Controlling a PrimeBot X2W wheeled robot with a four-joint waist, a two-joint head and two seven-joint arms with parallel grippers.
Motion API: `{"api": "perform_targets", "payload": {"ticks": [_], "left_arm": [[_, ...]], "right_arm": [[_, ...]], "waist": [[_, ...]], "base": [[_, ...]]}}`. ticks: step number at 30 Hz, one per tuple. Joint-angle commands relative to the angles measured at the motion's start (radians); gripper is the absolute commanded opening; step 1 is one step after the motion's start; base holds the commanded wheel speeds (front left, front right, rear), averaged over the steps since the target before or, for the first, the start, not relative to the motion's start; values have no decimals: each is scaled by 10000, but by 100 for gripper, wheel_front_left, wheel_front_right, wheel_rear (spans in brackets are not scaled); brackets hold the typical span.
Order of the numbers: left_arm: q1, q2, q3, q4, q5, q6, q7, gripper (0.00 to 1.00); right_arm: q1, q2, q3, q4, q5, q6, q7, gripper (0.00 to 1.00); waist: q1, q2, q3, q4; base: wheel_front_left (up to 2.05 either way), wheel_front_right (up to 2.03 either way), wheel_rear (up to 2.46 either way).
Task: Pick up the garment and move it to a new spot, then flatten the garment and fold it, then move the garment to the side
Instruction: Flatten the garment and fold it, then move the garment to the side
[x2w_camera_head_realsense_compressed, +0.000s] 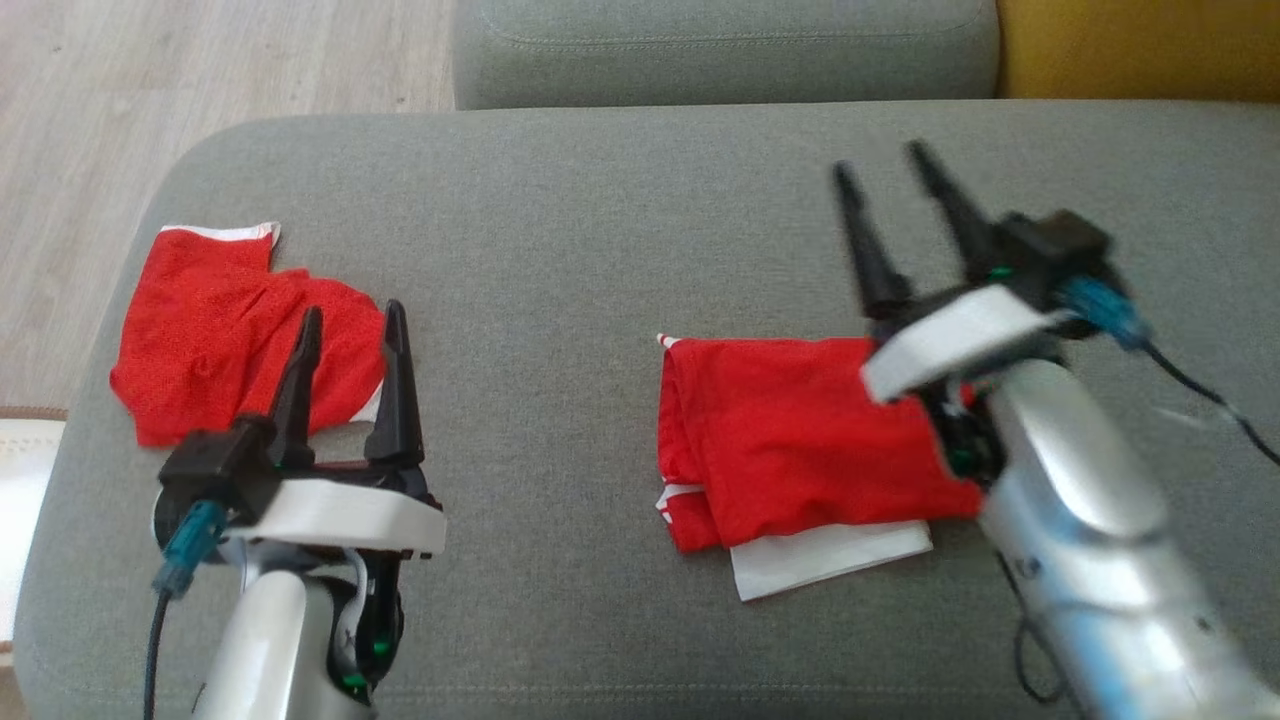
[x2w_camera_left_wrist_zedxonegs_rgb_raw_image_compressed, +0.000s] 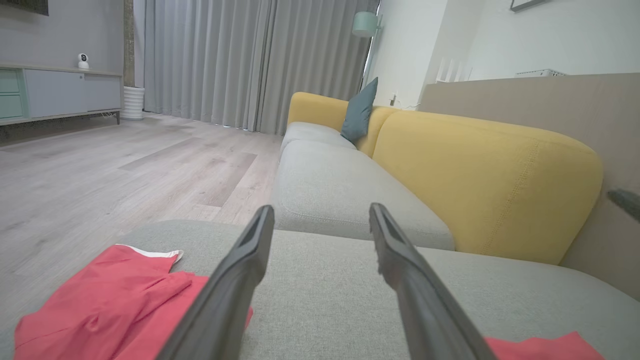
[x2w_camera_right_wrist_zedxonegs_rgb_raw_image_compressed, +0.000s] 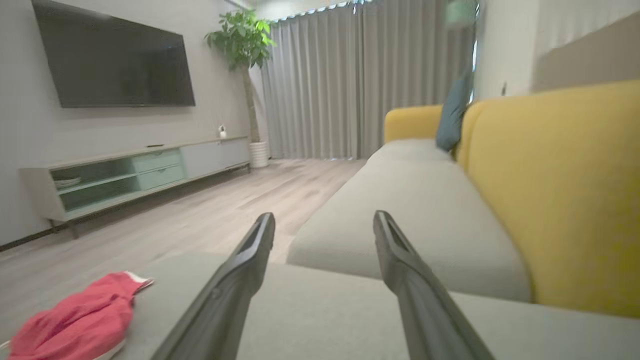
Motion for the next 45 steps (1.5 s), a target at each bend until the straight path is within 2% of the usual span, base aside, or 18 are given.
{"api": "perform_targets", "payload": {"ticks": [1, 5, 9, 12, 17, 20, 35, 39, 45], "left_arm": [[-198, 69, 294, -387, 53, 85, -51, 100], [1, 68, 376, -548, 110, 168, -51, 100], [279, 68, 252, -678, 318, 196, -51, 100], [545, 68, 68, -738, 553, 171, -51, 100], [888, 68, -150, -930, 947, 171, -51, 100], [954, 68, -190, -1058, 1259, 166, -51, 100], [829, 68, -267, -1052, 1146, 180, -51, 100], [768, 68, -280, -963, 1079, 158, -51, 100], [498, 68, -462, -854, 927, 114, -51, 100]], "right_arm": [[598, 109, -144, -509, -417, 65, -101, 100], [2302, 242, -1659, -2084, -2010, 65, -102, 100], [3599, 355, -2740, -3246, -2615, 65, -103, 100], [4303, 375, -3159, -3903, -2207, 65, -103, 100], [4951, 379, -3307, -4539, -1586, 65, -104, 100], [5071, 380, -3278, -4642, -1473, 65, -104, 100], [5084, 382, -3181, -4545, -1425, 65, -104, 100], [5004, 382, -3262, -4159, -1343, 65, 127, 100], [4542, 382, -3736, -2694, -893, 65, 623, 100]], "waist": [[0, 0, -12, -6], [0, 0, -39, -38], [0, 0, -40, -41], [0, 0, -37, -49], [0, 0, 8, -104], [0, 0, 58, -140], [0, 0, 297, -75], [0, 0, 473, -27], [0, 0, 915, 181]], "base": [[0, 0, 0], [0, 0, 0], [0, 0, 0], [0, 0, 0], [0, 0, 0], [0, 0, 0], [0, 0, 0], [0, 0, 0], [0, 0, 0]]}}
